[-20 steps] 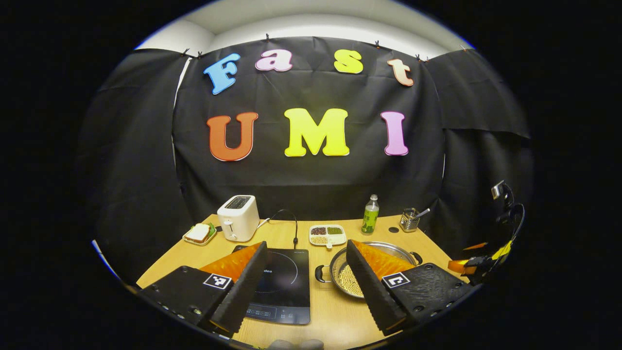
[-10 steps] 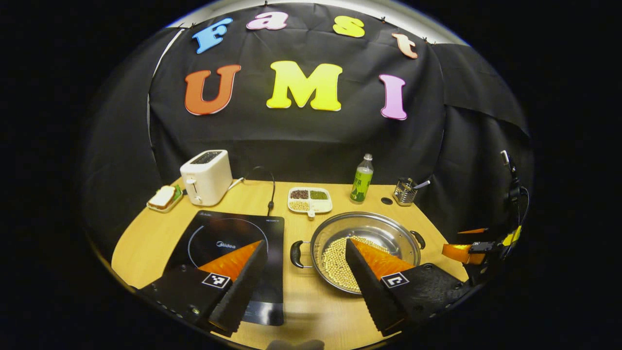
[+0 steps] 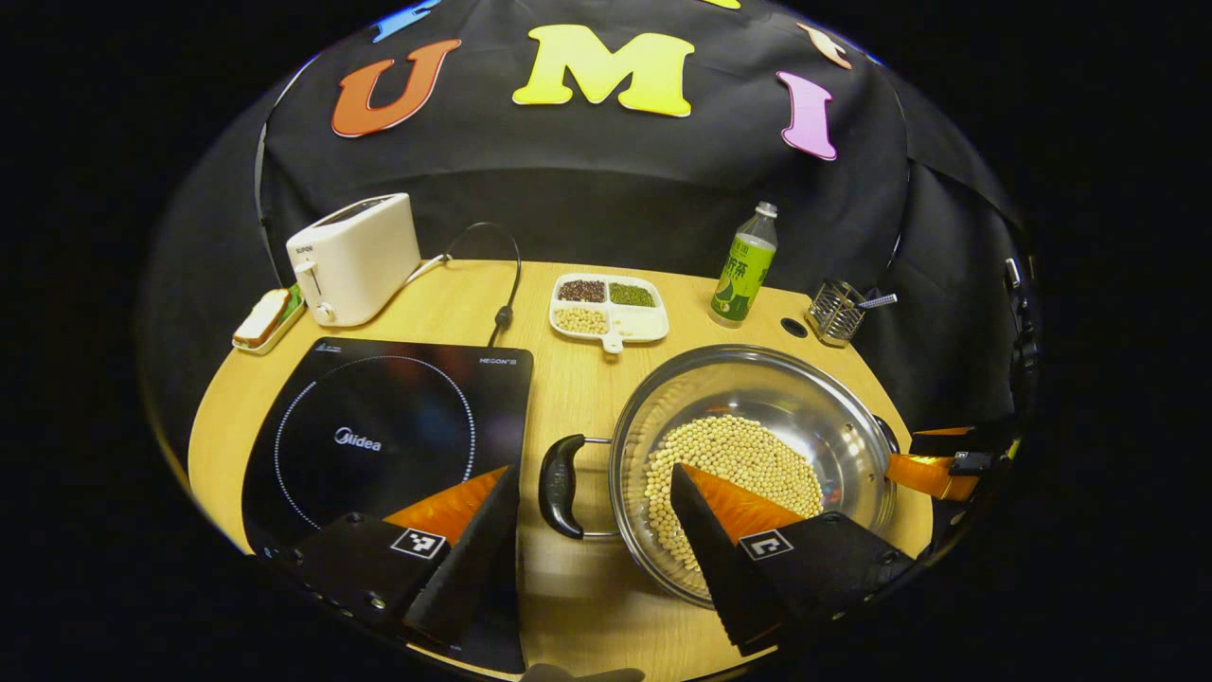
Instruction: First push the handle of the pot to place it horizontally, then grasp the pot with both hands and set it on the induction cooktop.
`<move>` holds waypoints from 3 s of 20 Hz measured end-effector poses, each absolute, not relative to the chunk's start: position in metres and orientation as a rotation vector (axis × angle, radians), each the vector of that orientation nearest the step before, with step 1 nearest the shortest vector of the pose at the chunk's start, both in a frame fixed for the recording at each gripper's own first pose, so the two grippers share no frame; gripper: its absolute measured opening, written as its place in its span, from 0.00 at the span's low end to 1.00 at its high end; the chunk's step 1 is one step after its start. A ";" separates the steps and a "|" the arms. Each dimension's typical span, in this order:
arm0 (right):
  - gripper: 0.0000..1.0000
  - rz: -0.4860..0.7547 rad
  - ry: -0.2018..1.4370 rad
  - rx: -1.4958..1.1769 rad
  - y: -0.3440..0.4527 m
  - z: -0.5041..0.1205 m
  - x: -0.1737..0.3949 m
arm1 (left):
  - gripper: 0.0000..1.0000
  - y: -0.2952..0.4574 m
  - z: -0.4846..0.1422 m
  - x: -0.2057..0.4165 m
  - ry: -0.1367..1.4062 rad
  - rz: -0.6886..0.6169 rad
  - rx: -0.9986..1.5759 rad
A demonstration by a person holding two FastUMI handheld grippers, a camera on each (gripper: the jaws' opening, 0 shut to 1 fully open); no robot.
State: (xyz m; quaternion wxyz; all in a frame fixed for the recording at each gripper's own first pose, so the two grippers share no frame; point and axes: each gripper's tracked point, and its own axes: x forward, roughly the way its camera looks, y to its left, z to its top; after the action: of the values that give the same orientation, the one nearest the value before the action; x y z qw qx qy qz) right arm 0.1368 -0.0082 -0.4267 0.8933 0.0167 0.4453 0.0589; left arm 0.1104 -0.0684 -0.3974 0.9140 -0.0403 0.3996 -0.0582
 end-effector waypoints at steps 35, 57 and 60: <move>0.56 0.125 1.065 0.121 0.002 -0.448 0.164 | 0.59 -0.060 -0.418 0.121 0.980 -0.049 0.025; 0.57 0.159 1.037 0.115 0.205 -0.368 0.152 | 0.59 0.128 -0.345 0.113 0.942 -0.036 0.050; 0.57 0.170 1.049 0.109 0.233 -0.372 0.154 | 0.59 0.157 -0.347 0.110 0.951 -0.020 0.045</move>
State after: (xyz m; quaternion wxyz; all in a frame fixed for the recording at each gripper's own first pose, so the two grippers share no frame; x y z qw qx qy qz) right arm 0.1541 0.2327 -0.3716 0.8606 0.0519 0.5000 0.0812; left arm 0.1103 0.1570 -0.3468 0.8887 0.0216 0.4579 -0.0096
